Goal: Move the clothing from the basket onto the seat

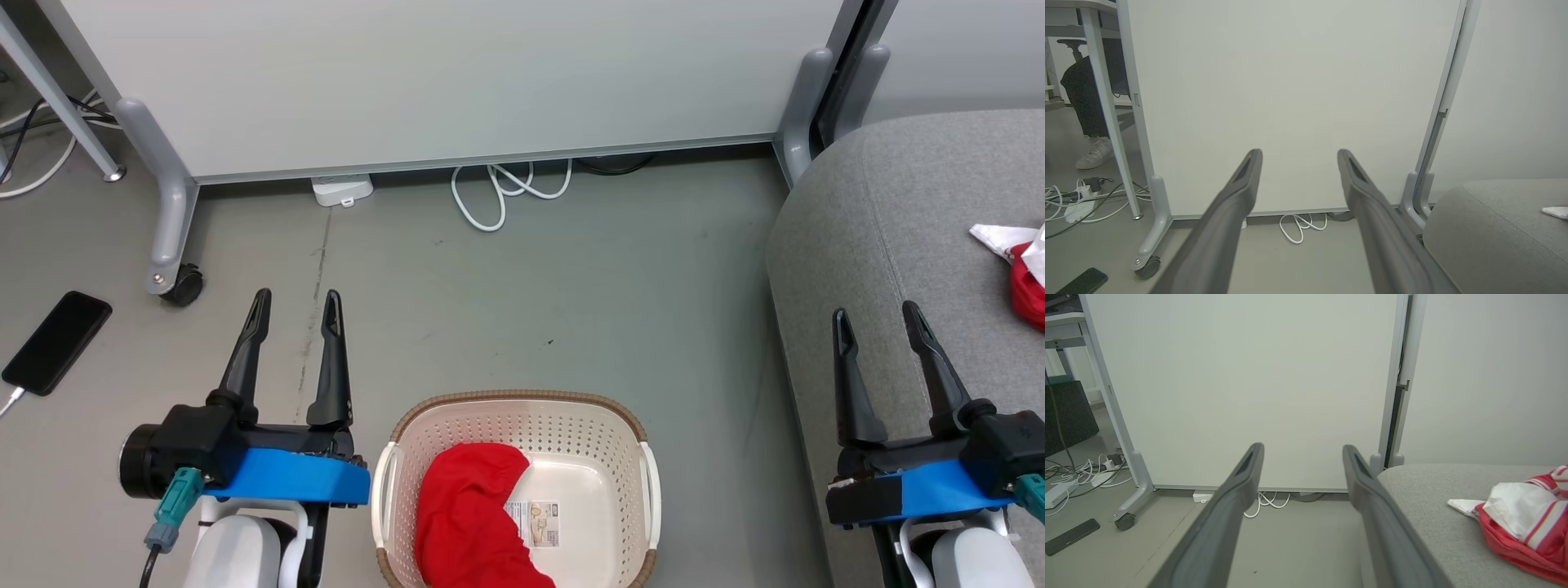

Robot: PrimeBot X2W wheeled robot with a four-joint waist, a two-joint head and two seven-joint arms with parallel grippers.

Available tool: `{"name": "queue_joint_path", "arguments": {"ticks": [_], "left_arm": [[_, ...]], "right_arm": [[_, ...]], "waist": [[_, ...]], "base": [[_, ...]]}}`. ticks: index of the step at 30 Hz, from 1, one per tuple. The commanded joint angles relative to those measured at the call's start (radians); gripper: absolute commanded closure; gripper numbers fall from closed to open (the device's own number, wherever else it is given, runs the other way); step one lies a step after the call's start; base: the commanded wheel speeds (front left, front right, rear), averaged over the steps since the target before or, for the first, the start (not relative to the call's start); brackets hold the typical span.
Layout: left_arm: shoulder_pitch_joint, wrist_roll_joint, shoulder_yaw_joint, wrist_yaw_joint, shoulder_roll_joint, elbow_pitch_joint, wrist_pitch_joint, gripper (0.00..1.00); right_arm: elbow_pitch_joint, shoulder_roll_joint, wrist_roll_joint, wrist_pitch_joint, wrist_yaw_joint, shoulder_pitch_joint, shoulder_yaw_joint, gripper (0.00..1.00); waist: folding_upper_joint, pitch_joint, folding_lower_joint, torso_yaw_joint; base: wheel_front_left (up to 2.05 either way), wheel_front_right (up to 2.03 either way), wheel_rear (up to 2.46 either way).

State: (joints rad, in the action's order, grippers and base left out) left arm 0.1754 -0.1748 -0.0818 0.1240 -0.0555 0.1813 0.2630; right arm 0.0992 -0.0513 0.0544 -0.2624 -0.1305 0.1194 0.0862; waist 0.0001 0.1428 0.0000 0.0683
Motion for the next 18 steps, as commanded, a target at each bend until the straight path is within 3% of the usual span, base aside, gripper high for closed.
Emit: {"name": "queue_joint_path", "arguments": {"ticks": [1, 18], "left_arm": [[-0.003, 0.003, 0.003, 0.005, 0.002, 0.003, 0.003, 0.0], [0.004, 0.008, 0.006, 0.008, 0.005, 0.01, 0.003, 0.0]], "right_arm": [[-0.001, 0.001, 0.006, -0.004, -0.001, -0.012, 0.002, 0.0], [0.002, 0.001, 0.013, -0.004, -0.001, -0.013, 0.0, 0.0]], "waist": [[-0.0001, 0.001, 0.0, 0.001], [-0.0001, 0.003, 0.0, 0.006]], "base": [[0.0, 0.0, 0.0], [0.0, 0.0, 0.0]]}}
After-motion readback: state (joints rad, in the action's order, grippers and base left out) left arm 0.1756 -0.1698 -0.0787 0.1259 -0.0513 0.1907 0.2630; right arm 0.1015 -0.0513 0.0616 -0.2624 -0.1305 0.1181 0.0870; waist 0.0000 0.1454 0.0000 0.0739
